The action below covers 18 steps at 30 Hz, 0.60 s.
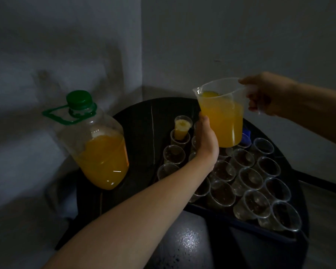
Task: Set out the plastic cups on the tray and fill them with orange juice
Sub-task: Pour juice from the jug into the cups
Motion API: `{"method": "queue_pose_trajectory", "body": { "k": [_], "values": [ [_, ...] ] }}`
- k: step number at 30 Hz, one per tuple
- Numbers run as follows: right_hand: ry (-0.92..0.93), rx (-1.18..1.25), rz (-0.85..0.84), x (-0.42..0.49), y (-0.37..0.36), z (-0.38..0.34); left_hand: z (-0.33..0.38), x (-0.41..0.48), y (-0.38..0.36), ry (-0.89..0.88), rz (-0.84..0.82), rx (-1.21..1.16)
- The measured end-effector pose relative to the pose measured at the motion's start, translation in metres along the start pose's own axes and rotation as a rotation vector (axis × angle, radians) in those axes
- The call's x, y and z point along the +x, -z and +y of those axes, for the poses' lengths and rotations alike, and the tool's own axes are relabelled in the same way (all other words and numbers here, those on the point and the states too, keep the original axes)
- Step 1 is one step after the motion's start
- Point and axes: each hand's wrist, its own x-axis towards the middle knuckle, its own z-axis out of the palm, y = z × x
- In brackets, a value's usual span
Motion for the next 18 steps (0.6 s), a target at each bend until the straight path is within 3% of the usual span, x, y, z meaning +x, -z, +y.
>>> {"method": "queue_pose_trajectory", "body": {
  "k": [18],
  "values": [
    [-0.026, 0.033, -0.014, -0.011, -0.001, 0.016, -0.006, -0.038, 0.010, 0.016, -0.027, -0.022]
  ]
}}
